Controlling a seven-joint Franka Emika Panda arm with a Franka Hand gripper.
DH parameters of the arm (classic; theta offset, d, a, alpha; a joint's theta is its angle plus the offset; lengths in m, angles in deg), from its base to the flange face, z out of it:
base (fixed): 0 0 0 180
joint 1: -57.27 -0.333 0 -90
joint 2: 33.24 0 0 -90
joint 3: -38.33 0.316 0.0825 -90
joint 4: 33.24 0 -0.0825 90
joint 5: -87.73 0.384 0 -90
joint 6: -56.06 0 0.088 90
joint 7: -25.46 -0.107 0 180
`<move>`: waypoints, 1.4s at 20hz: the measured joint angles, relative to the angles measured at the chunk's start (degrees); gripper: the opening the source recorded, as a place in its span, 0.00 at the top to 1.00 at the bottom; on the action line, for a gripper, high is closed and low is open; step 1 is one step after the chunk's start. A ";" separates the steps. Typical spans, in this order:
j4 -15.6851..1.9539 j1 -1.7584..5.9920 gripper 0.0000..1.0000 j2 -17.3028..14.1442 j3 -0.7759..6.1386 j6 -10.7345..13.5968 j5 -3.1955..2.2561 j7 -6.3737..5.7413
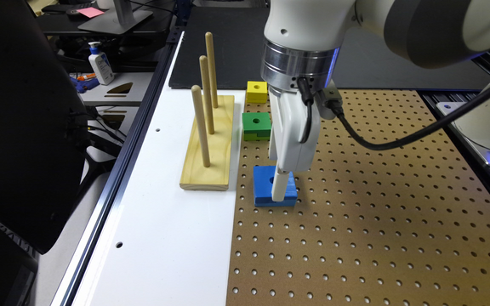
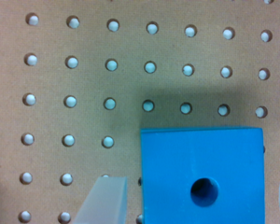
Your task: Pick up blue block.
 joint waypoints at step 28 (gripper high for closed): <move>-1.33 -0.05 1.00 -5.23 -0.33 -3.17 -0.47 0.01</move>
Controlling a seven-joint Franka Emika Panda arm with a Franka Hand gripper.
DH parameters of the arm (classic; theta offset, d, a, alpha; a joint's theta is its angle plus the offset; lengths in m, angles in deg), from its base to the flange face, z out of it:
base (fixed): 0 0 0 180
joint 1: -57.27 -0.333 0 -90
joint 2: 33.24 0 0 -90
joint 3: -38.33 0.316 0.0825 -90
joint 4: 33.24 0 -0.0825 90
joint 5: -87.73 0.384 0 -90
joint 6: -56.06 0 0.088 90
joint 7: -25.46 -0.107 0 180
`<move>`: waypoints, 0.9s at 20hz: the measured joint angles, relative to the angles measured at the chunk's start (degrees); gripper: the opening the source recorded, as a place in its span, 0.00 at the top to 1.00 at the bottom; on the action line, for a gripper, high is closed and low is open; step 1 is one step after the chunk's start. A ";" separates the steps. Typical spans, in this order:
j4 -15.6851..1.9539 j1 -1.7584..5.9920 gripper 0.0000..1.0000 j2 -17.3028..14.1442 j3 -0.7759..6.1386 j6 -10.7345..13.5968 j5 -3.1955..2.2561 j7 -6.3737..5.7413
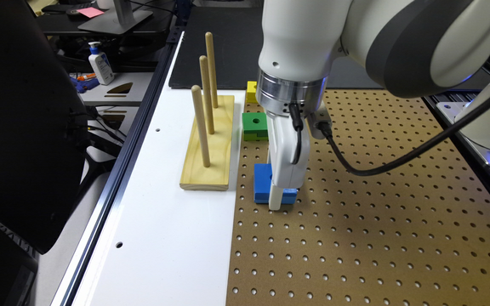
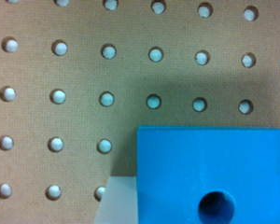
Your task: Pick up blue block.
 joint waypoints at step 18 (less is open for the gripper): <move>0.10 0.00 1.00 10.99 0.14 10.93 0.00 -0.04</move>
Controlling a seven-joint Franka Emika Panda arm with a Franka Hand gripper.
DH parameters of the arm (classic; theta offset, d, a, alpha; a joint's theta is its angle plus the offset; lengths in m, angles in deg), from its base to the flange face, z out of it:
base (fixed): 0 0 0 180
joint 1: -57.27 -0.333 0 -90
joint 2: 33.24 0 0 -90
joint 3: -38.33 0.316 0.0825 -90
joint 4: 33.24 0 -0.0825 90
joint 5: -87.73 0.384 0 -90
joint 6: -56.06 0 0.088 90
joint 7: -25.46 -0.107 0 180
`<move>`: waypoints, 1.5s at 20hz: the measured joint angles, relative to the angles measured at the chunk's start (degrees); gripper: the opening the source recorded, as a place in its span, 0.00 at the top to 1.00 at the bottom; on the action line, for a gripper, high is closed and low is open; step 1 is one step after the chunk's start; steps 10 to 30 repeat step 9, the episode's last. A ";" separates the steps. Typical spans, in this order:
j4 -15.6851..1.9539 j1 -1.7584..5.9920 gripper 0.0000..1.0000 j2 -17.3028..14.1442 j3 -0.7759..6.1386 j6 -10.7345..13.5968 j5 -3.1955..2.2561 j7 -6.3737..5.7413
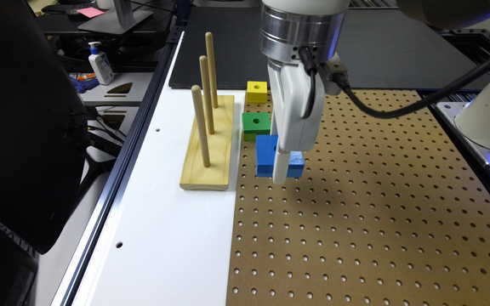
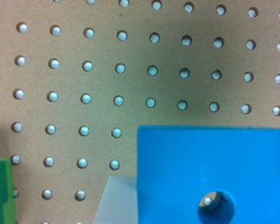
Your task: Pick up blue block.
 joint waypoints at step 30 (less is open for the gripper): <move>-0.13 0.02 1.00 7.38 0.23 7.05 0.06 -0.05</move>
